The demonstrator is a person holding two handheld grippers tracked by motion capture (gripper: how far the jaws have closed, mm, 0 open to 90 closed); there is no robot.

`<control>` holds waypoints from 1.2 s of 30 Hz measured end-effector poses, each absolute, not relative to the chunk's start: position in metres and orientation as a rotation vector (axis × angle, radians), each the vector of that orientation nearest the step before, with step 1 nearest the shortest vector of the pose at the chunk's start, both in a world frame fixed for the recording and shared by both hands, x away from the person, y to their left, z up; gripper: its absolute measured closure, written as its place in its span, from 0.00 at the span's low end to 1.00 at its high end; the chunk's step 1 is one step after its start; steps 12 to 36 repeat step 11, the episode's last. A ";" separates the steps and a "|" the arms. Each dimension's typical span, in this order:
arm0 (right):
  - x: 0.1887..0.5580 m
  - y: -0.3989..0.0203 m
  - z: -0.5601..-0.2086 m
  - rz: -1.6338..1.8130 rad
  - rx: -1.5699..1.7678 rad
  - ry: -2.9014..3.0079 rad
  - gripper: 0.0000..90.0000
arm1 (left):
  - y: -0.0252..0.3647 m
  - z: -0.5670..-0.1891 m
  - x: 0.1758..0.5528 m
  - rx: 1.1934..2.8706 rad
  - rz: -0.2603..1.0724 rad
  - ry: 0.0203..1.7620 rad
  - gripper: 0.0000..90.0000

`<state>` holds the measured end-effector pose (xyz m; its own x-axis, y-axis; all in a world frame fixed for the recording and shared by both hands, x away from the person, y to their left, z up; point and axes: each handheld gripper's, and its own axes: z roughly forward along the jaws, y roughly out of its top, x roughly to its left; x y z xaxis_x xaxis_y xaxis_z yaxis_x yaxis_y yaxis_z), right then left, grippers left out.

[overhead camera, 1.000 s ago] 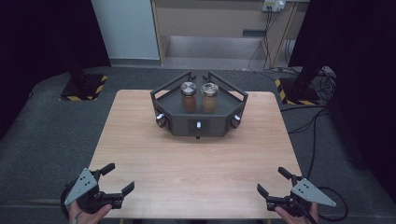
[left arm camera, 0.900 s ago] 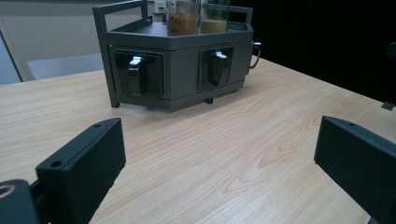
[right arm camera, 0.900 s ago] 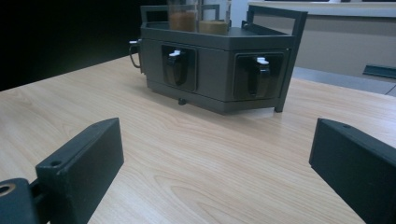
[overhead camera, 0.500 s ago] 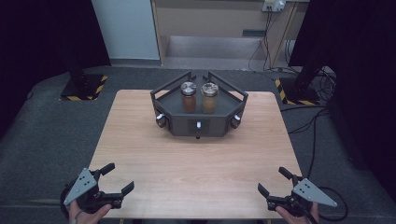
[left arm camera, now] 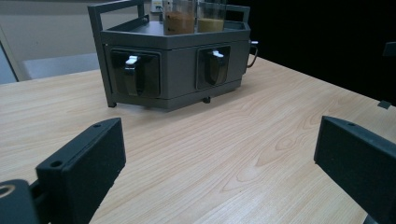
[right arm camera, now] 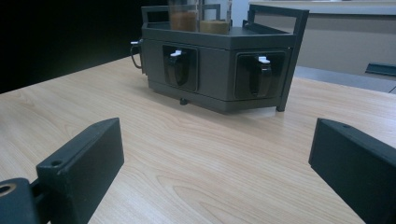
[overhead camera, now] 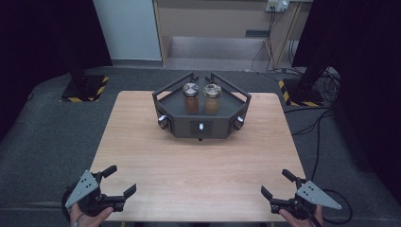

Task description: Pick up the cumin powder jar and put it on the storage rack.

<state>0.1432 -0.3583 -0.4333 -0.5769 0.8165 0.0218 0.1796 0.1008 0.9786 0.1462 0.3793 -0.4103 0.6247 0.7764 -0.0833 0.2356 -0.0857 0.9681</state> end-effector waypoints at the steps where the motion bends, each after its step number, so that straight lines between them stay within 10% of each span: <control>1: 0.143 -0.358 -0.433 1.510 0.972 1.837 0.04 | 0.379 -0.410 0.146 1.637 0.557 0.851 0.01; 36: 0.143 -0.359 -0.434 1.512 0.976 1.833 0.04 | 0.379 -0.410 0.146 1.638 0.555 0.847 0.01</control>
